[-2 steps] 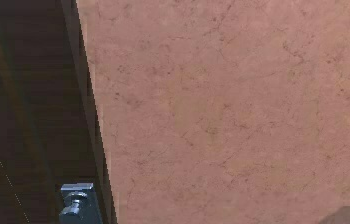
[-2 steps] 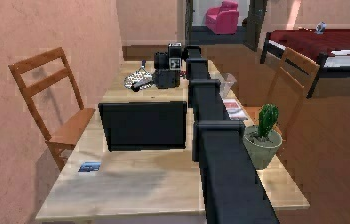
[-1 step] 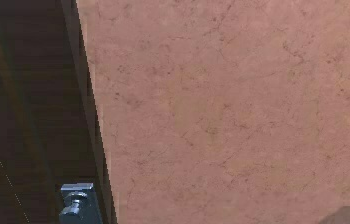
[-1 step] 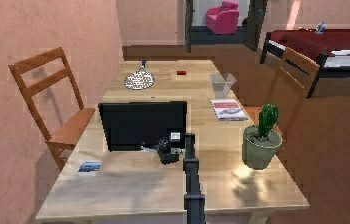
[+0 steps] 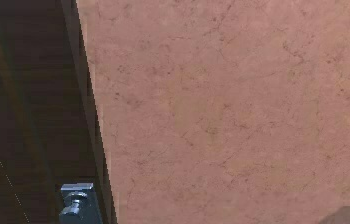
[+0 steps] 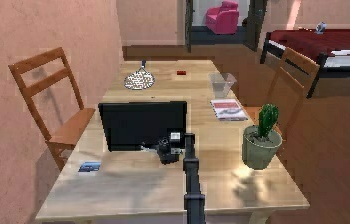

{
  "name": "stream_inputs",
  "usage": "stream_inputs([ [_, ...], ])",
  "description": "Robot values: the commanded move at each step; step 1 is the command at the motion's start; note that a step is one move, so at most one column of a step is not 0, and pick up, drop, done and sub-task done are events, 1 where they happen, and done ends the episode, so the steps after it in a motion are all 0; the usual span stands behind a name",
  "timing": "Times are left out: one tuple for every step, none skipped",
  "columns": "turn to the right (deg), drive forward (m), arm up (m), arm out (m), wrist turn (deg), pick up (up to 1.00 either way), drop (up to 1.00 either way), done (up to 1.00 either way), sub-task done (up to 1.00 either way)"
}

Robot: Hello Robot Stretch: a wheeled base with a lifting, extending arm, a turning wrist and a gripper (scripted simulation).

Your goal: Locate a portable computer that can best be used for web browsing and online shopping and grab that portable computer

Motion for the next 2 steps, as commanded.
stream_inputs([
  [0.0,0.00,0.10,0.00,0.0,0.00,0.00,0.00,0.00],
  [0.0,0.00,0.00,0.00,0.0,0.00,0.00,1.00,0.00],
])
